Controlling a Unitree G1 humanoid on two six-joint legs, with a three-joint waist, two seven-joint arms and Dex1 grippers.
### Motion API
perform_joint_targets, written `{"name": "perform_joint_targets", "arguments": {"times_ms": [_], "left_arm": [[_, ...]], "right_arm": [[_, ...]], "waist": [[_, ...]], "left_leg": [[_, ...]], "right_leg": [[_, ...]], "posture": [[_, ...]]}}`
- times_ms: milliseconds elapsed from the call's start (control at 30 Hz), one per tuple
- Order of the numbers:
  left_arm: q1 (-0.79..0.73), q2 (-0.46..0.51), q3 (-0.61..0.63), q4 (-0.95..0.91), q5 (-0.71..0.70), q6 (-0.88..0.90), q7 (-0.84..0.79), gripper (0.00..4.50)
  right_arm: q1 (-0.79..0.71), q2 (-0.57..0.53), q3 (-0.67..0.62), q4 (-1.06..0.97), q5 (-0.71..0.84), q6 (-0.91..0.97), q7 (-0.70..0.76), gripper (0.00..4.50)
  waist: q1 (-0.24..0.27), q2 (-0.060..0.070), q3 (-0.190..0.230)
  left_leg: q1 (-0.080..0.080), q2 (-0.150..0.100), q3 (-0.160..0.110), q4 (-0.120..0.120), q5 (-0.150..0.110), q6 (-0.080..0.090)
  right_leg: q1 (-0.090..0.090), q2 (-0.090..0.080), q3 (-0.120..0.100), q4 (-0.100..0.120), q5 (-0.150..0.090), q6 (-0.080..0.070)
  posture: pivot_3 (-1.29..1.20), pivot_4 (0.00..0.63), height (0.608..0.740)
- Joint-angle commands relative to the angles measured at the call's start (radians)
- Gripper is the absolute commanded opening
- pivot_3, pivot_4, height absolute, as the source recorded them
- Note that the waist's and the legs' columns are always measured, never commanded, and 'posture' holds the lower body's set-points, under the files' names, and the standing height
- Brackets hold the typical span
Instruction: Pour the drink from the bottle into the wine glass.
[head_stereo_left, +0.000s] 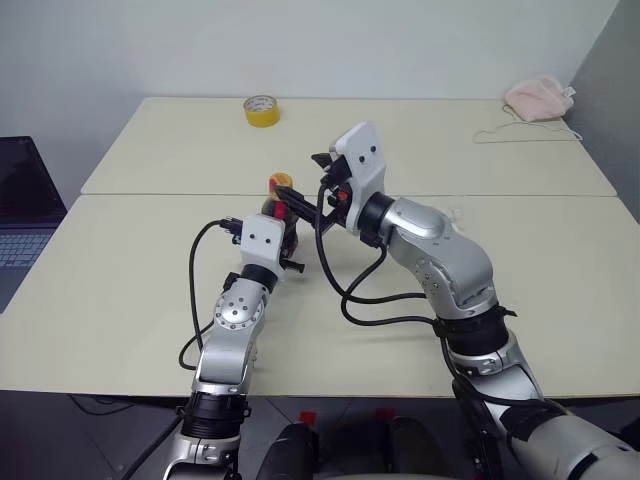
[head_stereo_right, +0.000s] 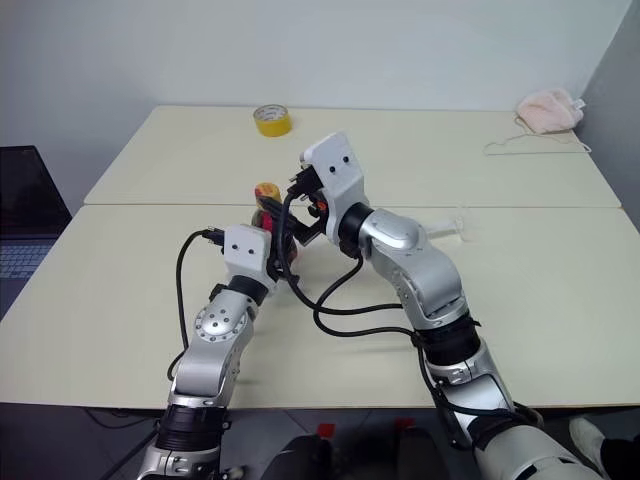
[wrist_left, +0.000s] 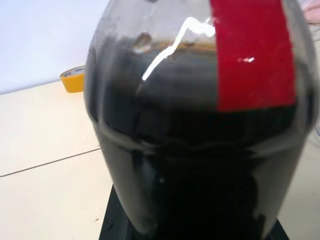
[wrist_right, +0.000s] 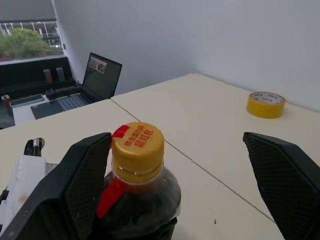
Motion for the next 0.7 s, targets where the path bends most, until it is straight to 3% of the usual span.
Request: {"name": "perform_joint_targets", "arguments": {"times_ms": [33,700], "left_arm": [[-0.020,-0.005,0.002,-0.044,-0.004,-0.029,0.004,0.74],[-0.027,-0.002,0.009,-0.041,-0.008,-0.031,0.000,0.74]], "right_arm": [[-0.022,0.003,0.002,0.006,-0.020,-0.040,0.002,4.50],[0.044,-0.128,-0.019,-0.016,-0.049,-0.059,0.043,4.50]], "waist": [[0.000,0.000,0.000],[0.001,0.000,0.000]], "left_leg": [[0.000,0.000,0.000,0.000,0.000,0.000],[0.000,0.000,0.000,0.000,0.000,0.000]], "right_leg": [[0.000,0.000,0.000,0.000,0.000,0.000],[0.000,0.000,0.000,0.000,0.000,0.000]], "posture": [[0.00,0.150,0.740],[0.00,0.150,0.740]]}}
